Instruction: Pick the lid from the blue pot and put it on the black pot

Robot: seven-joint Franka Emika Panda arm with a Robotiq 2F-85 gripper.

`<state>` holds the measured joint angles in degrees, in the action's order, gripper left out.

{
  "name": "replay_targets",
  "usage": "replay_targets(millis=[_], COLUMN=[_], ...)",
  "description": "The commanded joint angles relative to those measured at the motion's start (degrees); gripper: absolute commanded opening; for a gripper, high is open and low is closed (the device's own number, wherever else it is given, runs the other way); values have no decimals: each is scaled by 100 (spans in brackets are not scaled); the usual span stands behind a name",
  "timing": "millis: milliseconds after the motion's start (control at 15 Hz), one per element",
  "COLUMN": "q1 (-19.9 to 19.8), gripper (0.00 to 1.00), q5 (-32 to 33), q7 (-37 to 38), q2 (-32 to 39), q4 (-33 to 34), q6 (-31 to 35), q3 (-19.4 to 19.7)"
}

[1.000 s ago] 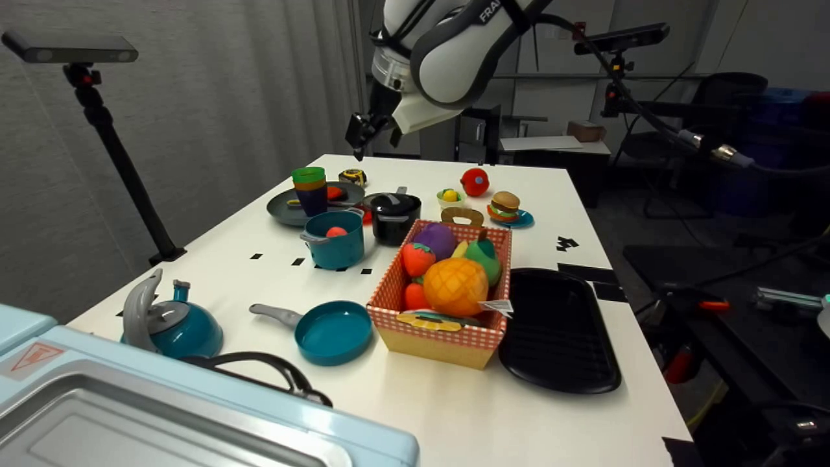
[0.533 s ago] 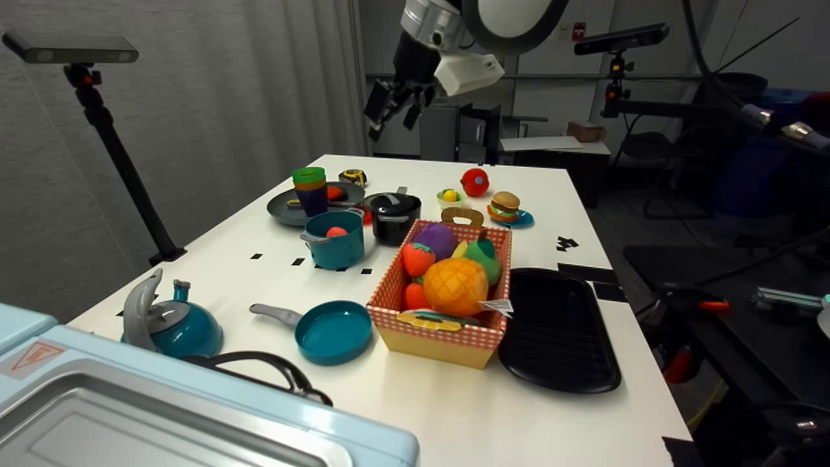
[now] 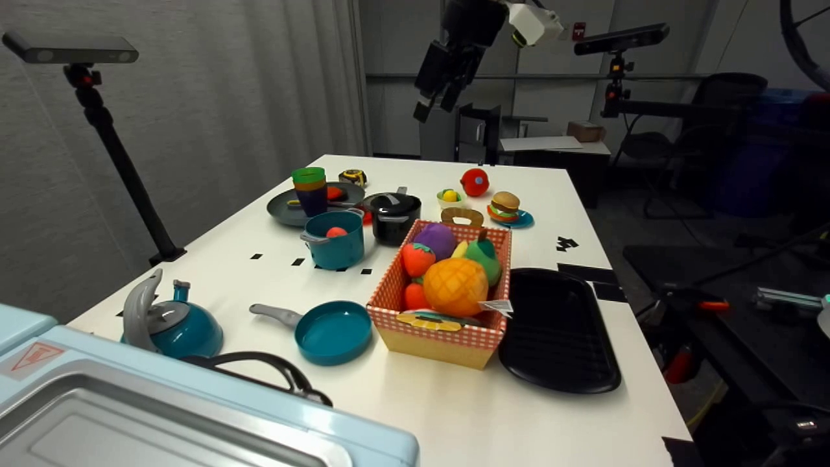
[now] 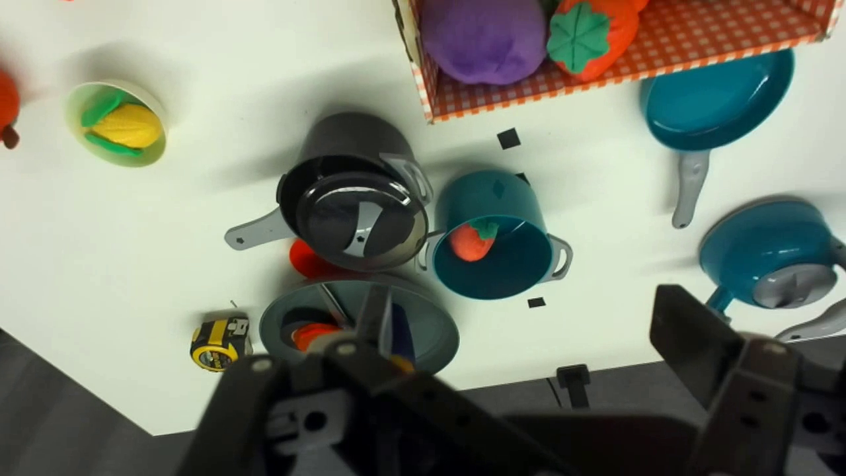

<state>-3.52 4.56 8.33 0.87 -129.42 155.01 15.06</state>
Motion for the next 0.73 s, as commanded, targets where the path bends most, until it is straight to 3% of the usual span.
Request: replay_targets(millis=[0, 133, 667], q1=[-244, -288, -311], gripper=[100, 100, 100], q5=[-199, -59, -92], q7=[-523, -296, -416], q2=[-563, -297, -438], q4=[-339, -146, -250], q6=[-412, -315, -420], q3=[-241, -299, -327])
